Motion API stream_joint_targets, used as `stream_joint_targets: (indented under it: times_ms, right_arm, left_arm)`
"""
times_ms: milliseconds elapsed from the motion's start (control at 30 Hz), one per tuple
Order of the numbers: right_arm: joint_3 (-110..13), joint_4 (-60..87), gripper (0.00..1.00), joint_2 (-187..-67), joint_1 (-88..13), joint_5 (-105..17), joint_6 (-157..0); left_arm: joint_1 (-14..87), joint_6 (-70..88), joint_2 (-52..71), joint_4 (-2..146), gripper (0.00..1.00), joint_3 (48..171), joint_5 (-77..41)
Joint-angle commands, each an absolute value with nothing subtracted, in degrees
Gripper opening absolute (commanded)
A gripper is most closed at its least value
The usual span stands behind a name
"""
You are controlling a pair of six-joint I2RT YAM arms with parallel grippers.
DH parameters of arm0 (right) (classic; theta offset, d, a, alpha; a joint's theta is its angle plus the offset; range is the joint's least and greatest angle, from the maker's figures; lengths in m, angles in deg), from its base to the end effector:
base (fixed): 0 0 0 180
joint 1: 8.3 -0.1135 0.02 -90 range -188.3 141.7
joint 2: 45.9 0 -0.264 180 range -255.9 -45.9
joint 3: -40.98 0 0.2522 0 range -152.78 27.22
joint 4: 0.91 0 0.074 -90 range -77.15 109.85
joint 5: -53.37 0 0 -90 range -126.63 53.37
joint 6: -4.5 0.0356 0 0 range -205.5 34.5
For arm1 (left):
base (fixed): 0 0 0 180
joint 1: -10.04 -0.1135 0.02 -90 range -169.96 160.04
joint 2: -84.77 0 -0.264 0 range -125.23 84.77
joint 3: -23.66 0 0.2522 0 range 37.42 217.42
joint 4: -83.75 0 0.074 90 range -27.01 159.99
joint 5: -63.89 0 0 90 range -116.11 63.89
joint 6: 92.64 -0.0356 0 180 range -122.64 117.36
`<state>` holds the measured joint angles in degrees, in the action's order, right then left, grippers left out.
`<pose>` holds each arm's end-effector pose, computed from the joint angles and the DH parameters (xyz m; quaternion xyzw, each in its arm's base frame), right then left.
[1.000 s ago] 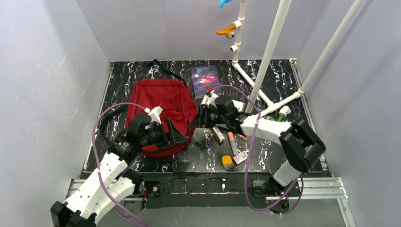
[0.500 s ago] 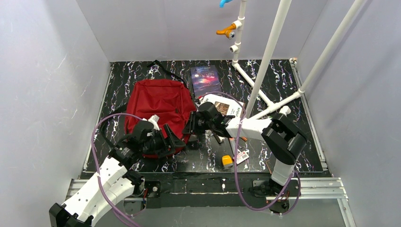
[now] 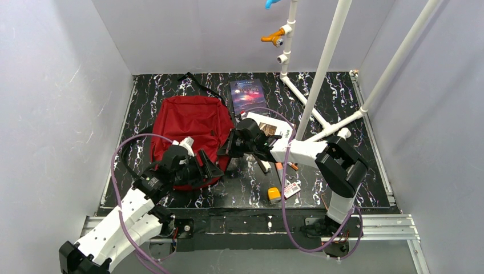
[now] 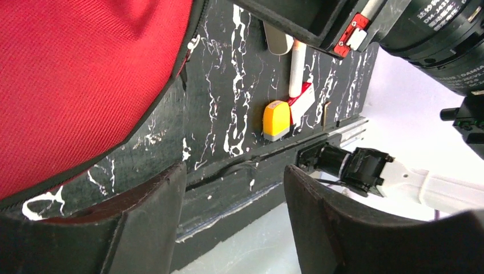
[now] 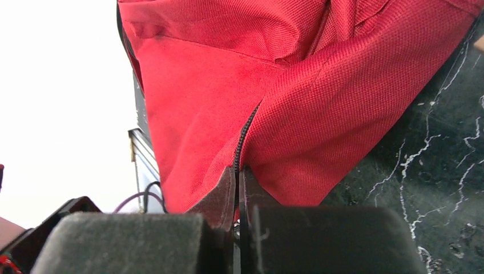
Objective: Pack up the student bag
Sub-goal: Unzip the student bag at the center of the board.
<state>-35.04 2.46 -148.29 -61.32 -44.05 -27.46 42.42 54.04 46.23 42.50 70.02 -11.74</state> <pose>0.2354 0.3203 0.2051 0.0053 0.8637 0.4446 0.2374 0.1252 -0.0899 0.2525 -0.1259 0.8666 -0.4082 0.2579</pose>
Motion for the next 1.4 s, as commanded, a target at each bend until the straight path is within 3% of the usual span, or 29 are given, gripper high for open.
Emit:
stream_joint_targets:
  times_ms: [0, 133, 300, 567, 700, 1067, 1233, 1300, 1367]
  right_arm:
    - [-36.65, -2.06, 0.01, -146.67, -61.37, -43.19, -17.93]
    - [-36.32, -0.45, 0.01, -145.24, -61.65, -40.39, -12.32]
    - [-36.25, 1.05, 0.01, -144.02, -61.65, -39.28, -6.34]
    - [-34.92, -1.70, 0.01, -142.55, -61.72, -38.31, -2.36]
    - [-34.29, -1.92, 0.01, -141.94, -61.74, -37.78, -2.08]
    - [-32.91, -2.07, 0.01, -140.70, -61.83, -37.43, -2.38]
    - [-32.76, -1.63, 0.01, -140.39, -61.83, -37.00, -4.21]
    - [-33.40, -3.76, 0.01, -140.81, -61.72, -37.44, -8.93]
    - [-35.65, -1.09, 0.01, -141.54, -61.17, -37.11, -16.17]
  left_arm:
    - [48.45, 49.46, 45.40, 48.04, 0.64, 69.66, -21.17]
    - [60.37, 44.73, 47.33, 52.33, 0.67, 67.67, -42.61]
    - [65.56, 42.63, 43.04, 61.36, 0.67, 63.87, -51.14]
    - [73.43, 43.10, 36.60, 72.86, 0.52, 60.88, -67.89]
    - [73.59, 47.21, 34.33, 73.11, 0.42, 61.40, -70.67]
    - [73.59, 53.48, 29.49, 67.01, 0.29, 64.29, -77.07]
    - [73.59, 50.47, 28.85, 68.20, 0.14, 64.44, -77.60]
    - [73.59, 48.69, 29.50, 68.03, 0.00, 64.20, -77.36]
    - [73.59, 51.97, 30.92, 61.33, 0.00, 65.08, -78.43]
